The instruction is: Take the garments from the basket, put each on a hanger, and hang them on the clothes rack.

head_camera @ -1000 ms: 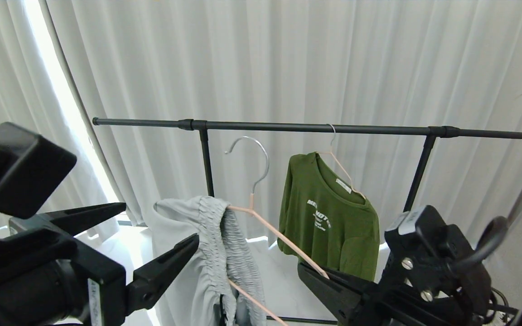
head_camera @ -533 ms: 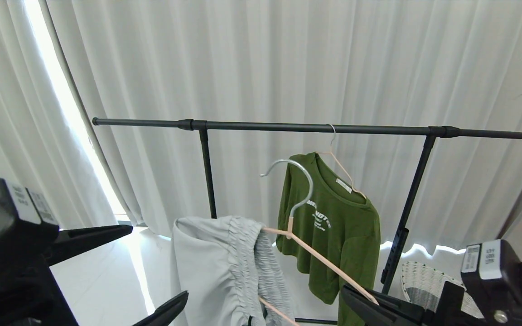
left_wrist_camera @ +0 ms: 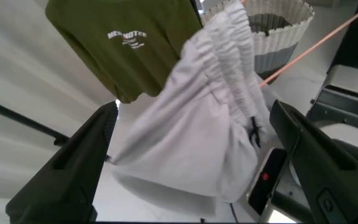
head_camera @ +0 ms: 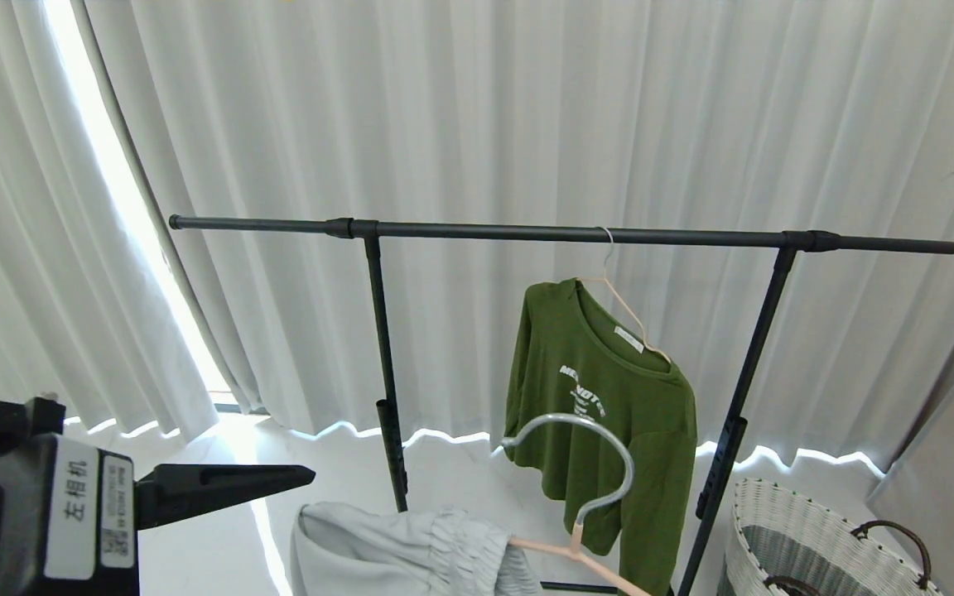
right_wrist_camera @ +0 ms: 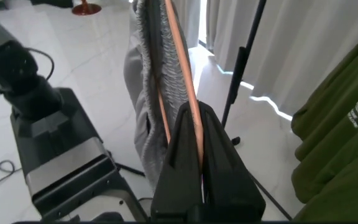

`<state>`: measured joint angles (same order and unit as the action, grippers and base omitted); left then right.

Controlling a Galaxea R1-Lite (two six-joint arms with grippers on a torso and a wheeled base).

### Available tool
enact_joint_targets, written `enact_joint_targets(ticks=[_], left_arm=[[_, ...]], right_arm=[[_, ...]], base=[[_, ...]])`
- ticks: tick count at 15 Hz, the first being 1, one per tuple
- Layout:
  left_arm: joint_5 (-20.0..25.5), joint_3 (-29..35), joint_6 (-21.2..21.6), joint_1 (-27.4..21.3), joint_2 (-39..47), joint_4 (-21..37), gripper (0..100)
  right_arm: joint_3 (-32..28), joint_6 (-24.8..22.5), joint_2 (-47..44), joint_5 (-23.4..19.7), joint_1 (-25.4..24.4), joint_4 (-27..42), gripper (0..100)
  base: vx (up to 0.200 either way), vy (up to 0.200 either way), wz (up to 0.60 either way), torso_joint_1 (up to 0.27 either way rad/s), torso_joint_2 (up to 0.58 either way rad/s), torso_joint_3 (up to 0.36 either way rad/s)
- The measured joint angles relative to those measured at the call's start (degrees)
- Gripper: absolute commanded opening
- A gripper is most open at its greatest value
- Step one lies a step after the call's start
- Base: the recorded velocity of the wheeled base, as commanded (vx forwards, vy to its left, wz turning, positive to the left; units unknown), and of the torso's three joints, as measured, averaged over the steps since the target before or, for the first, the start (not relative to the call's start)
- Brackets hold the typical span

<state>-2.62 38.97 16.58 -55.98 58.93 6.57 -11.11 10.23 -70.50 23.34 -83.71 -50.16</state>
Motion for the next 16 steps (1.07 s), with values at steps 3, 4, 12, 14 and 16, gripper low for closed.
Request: enact_joint_targets(ticks=[3,4,12,14,16], left_arm=[[4.8,-0.6,0.5,-0.1,0.7,0.0,100],[7.3,-0.7,0.5,-0.2,1.0,0.0,100],[10.6,-4.5,1.6,-1.1,6.9,-0.2,100],[10.9,-6.4,1.6,-1.0,7.0,-3.5,100],[11.1,-7.0,1.8,-1.0,7.6,-5.4,100]], right_arm=[[1.5,-1.7,1.1,0.0,-1.5,0.0,0],[1.8,-2.3,1.4,0.0,-2.5,0.0,0],[1.0,-4.4,1.6,-0.3,-7.7,0.0,0],[0.9,-4.5,1.4,-0.6,-8.9,0.0,0],[0.9,-4.5,0.9,-1.8,-10.1,0.0,0]], base=[[0.0,0.0,0.0,0.0,0.0,0.0],[0.0,0.0,0.0,0.0,0.0,0.0],[0.0,0.0,0.0,0.0,0.0,0.0],[0.0,0.0,0.0,0.0,0.0,0.0],[0.0,0.0,0.0,0.0,0.0,0.0]])
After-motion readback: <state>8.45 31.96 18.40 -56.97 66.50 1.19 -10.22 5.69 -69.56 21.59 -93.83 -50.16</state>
